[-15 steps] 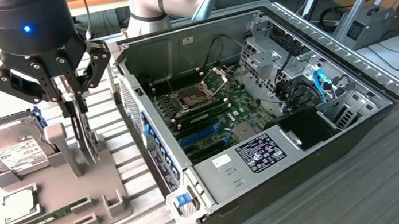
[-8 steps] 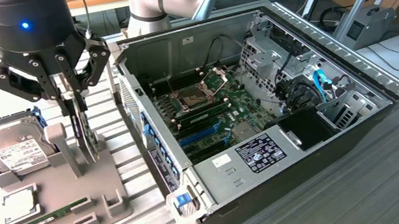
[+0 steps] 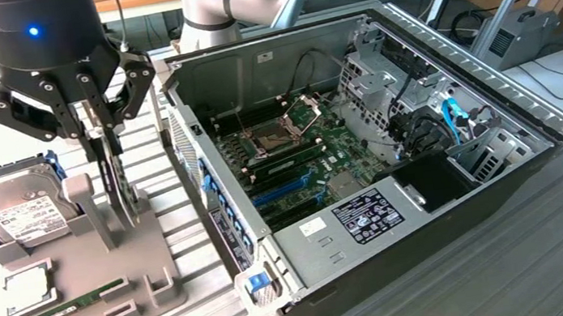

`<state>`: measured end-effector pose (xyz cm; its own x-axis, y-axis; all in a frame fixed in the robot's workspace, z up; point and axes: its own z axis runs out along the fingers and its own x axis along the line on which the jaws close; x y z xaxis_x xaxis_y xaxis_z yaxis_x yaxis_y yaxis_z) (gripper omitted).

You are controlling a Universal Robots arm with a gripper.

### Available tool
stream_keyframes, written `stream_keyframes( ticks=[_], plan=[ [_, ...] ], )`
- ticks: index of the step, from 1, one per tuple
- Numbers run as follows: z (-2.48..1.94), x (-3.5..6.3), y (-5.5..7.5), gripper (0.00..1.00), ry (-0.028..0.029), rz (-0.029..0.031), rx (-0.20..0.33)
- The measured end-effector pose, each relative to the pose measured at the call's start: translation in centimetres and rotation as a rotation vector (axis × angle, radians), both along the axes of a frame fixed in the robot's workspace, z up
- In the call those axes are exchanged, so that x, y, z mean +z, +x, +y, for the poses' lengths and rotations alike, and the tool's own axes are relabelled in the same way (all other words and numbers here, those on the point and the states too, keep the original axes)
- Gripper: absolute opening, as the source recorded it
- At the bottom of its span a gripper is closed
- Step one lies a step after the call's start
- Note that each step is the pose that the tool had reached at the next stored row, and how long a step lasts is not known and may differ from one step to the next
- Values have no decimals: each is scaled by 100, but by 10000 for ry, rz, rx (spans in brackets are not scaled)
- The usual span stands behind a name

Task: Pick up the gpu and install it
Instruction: 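Pick up the gpu and move the gpu toward the slot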

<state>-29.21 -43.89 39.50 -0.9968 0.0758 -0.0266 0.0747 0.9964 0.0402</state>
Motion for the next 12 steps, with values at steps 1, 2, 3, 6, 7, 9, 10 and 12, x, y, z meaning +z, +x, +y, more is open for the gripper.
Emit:
stream_keyframes(
  ticks=[1, 2, 3, 6, 7, 9, 10, 12],
  plan=[
    [0, 4, 0, 27, 0, 0, 0],
    [0, 13, 0, 27, 0, 0, 0],
    [0, 21, 1, 27, 0, 1, 0],
    [0, 38, 2, 27, -1, 1, 0],
    [0, 42, 2, 27, 0, 0, 0],
    [0, 51, 2, 27, 0, 0, 0],
    [0, 56, 2, 27, 0, 1, 0],
    [0, 67, 2, 27, 0, 1, 0]
  ],
)
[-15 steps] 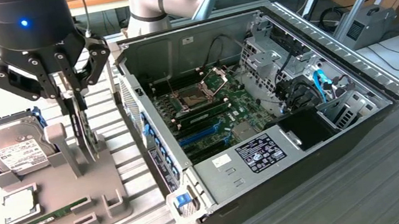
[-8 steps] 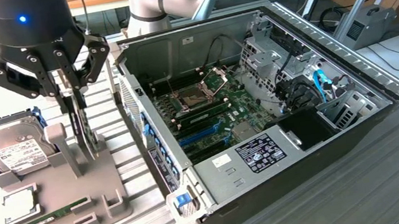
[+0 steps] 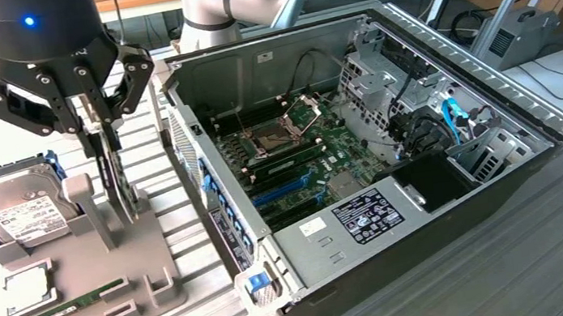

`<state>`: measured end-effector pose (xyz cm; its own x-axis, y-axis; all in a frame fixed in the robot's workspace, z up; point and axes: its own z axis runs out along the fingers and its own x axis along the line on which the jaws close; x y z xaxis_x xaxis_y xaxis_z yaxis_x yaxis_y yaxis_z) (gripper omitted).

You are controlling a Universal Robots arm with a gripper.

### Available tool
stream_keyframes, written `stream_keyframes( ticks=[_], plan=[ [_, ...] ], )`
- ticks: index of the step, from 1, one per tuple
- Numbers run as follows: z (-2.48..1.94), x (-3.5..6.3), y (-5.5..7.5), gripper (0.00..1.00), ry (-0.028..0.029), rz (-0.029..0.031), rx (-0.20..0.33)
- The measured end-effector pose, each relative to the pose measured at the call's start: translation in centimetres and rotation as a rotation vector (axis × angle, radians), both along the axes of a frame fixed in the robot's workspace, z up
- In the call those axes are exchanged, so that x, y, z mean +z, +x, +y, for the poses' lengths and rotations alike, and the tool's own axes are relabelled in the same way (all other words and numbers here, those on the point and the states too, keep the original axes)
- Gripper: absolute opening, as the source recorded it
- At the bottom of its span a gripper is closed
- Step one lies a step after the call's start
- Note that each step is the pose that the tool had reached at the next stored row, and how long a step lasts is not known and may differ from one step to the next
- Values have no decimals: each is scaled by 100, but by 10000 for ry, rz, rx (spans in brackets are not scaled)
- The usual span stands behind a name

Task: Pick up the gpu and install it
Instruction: 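Pick up the gpu and move the gpu toward the slot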

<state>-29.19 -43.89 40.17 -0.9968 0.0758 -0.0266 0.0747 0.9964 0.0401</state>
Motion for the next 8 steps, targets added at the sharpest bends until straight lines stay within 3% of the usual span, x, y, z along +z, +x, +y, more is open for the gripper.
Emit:
stream_keyframes(
  ticks=[8],
  plan=[
    [0, 62, 1, 27, 0, 0, 0]
  ],
)
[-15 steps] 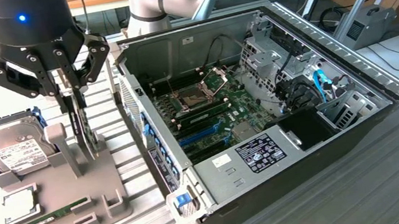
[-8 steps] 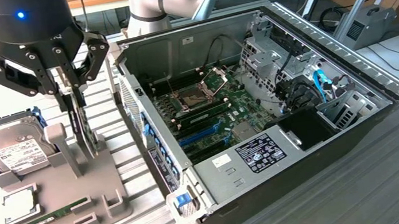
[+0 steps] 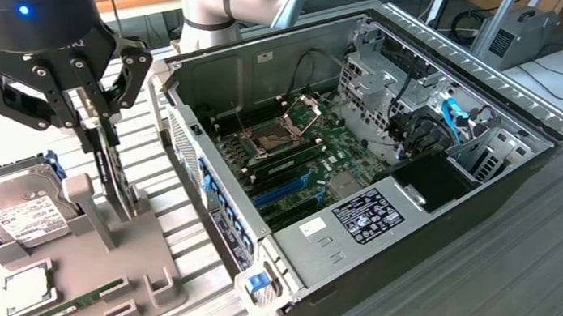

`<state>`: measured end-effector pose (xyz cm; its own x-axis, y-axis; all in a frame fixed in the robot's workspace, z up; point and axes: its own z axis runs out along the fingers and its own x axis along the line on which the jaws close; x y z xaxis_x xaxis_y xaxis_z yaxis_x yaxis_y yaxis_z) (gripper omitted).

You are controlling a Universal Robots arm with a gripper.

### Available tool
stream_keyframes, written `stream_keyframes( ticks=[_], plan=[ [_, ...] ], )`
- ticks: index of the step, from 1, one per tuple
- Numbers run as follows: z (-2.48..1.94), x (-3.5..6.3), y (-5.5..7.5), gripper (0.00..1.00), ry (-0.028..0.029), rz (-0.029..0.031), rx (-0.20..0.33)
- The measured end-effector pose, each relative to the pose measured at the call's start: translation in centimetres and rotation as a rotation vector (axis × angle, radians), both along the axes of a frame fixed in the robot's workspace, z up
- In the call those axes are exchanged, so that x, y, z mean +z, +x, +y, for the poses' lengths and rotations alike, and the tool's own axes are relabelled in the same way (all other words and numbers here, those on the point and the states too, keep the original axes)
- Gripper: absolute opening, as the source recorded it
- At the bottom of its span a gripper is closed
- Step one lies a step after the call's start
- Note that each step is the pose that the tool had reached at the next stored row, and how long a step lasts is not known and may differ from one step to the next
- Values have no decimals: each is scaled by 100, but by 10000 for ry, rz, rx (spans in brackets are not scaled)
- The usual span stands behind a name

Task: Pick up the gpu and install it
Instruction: 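Pick up the gpu and move the gpu toward the slot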

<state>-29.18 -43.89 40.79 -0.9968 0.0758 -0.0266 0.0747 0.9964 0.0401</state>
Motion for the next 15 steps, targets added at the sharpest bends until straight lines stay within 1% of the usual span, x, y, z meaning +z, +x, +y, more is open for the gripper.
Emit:
stream_keyframes(
  ticks=[6, 15],
  plan=[
    [0, 42, 0, 27, 0, -1, 0],
    [0, 78, 0, 27, 0, 0, 0]
  ],
)
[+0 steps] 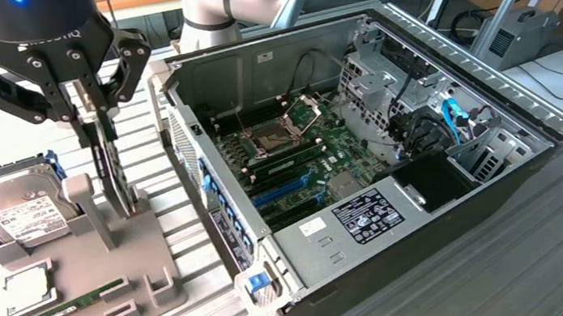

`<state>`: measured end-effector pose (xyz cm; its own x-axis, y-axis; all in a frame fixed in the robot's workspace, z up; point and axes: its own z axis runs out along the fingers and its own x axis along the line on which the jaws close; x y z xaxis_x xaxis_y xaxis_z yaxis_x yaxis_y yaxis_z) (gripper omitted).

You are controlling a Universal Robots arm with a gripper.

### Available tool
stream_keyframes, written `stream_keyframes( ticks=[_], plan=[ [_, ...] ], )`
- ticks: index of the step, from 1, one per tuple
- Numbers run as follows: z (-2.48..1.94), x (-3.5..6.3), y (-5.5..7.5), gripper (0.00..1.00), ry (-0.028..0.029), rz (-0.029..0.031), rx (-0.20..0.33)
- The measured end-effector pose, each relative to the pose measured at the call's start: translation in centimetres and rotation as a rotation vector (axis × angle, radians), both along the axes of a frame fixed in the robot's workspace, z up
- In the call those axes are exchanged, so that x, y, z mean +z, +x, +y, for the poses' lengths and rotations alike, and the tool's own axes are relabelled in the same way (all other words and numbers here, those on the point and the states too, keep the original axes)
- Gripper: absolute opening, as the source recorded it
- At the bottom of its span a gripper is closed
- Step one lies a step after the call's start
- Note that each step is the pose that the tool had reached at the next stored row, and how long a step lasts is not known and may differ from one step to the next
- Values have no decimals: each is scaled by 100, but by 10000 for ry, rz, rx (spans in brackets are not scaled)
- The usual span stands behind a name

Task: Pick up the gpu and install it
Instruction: 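Pick up the gpu and move the gpu toward the slot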

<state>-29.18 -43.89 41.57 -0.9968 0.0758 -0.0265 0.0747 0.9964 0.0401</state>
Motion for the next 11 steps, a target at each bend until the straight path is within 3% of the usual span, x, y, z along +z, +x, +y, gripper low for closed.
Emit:
stream_keyframes(
  ticks=[11],
  plan=[
    [0, 62, 0, 27, 0, -1, 0]
  ],
)
